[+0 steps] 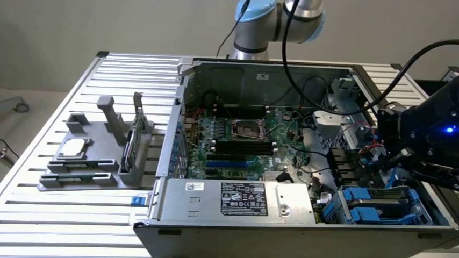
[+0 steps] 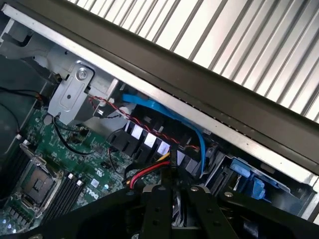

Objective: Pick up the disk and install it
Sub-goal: 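Insert the first disk wire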

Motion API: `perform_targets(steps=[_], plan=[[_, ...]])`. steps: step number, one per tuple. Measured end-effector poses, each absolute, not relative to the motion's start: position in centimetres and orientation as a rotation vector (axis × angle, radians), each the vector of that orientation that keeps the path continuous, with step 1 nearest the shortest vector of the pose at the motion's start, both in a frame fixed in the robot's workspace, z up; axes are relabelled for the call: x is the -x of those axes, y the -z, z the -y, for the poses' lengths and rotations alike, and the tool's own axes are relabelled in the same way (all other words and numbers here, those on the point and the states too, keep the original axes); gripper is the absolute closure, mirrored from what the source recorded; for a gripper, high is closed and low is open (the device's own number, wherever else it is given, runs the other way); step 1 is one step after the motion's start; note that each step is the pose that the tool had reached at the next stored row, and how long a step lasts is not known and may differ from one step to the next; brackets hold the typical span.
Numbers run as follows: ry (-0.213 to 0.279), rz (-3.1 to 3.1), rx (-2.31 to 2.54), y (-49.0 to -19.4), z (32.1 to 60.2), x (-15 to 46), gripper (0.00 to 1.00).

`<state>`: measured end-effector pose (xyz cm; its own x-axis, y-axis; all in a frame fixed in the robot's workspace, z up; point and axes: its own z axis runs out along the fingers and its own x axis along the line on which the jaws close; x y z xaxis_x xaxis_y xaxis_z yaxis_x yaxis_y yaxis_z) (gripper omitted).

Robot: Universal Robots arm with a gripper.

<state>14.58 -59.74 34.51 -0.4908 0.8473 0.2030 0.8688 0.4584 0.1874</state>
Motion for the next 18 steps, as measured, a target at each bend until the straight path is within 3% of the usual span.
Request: perform_targets(steps=[8, 18], plan=[[0.388, 2.598, 1.601, -34.64, 59.74, -14.34, 0.84], [0.309, 2.577, 1.734, -34.64, 59.74, -14.34, 0.84]])
